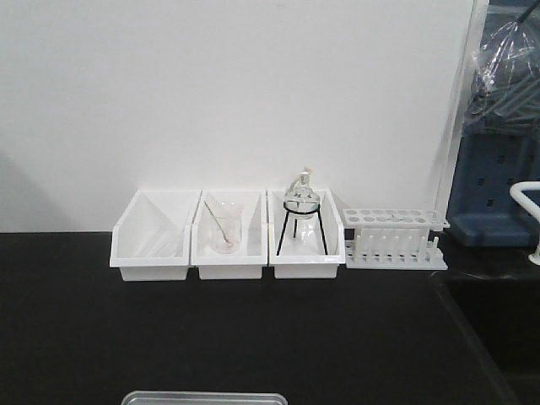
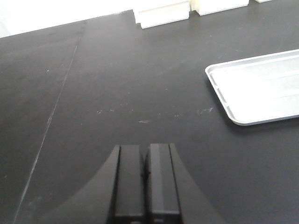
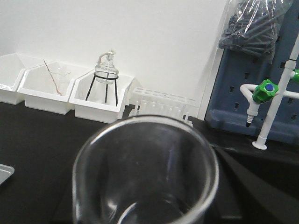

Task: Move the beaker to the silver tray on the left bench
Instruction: 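Extend the right arm with the beaker toward the silver tray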

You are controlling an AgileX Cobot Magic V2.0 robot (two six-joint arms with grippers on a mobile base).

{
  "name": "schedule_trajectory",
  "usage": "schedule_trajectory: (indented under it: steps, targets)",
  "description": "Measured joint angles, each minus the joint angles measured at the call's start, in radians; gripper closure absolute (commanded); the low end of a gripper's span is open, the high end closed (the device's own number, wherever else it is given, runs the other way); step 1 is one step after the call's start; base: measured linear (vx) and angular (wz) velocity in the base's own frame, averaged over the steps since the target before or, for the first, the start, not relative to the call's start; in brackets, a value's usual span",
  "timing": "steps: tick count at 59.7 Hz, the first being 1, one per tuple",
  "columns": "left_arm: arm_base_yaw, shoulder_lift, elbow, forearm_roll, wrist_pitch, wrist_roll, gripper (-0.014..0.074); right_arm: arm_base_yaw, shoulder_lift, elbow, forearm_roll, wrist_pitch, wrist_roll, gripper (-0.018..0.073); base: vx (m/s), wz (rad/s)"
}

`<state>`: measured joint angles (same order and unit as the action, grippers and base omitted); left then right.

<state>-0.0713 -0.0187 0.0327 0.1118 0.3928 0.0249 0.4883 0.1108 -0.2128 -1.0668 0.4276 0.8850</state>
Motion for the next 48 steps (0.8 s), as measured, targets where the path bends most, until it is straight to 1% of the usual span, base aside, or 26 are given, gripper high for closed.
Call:
schedule_trajectory:
  steps: [5, 10, 13, 21, 24, 27, 32, 38, 43, 48]
  targets:
    - [0.000, 0.000, 0.000, 0.000, 0.000, 0.000, 0.0595, 0.000, 0.000, 0.000, -0.014, -0.009, 0.000, 0.0570, 0.00, 0.00]
    - [0.000, 0.000, 0.000, 0.000, 0.000, 0.000, 0.0595, 0.000, 0.000, 0.000, -0.022, -0.055, 0.007, 0.0570, 0.00, 0.00]
    - [0.000, 0.000, 0.000, 0.000, 0.000, 0.000, 0.0595, 0.000, 0.000, 0.000, -0.030, -0.104, 0.010, 0.0570, 0.00, 0.00]
    - [0.000, 0.000, 0.000, 0.000, 0.000, 0.000, 0.0595, 0.000, 0.006, 0.000, -0.088, -0.298, 0.018, 0.0570, 0.00, 0.00]
    - [0.000, 0.000, 0.000, 0.000, 0.000, 0.000, 0.0595, 0.000, 0.027, 0.000, -0.101, -0.344, 0.038, 0.0570, 0.00, 0.00]
    - [0.000, 0.000, 0.000, 0.000, 0.000, 0.000, 0.0595, 0.000, 0.056, -0.003, -0.106, -0.362, 0.062, 0.0570, 0.00, 0.00]
    - [0.000, 0.000, 0.000, 0.000, 0.000, 0.000, 0.0595, 0.000, 0.148, -0.026, -0.109, -0.369, 0.117, 0.0570, 0.00, 0.00]
    - [0.000, 0.000, 0.000, 0.000, 0.000, 0.000, 0.0595, 0.000, 0.322, -0.084, -0.112, -0.392, 0.139, 0.0570, 0.00, 0.00]
    - [0.000, 0.000, 0.000, 0.000, 0.000, 0.000, 0.0595, 0.000, 0.495, -0.149, -0.117, -0.450, 0.143, 0.0570, 0.00, 0.00]
    - [0.000, 0.000, 0.000, 0.000, 0.000, 0.000, 0.0595, 0.000, 0.693, -0.228, -0.122, -0.554, 0.144, 0.0570, 0.00, 0.00]
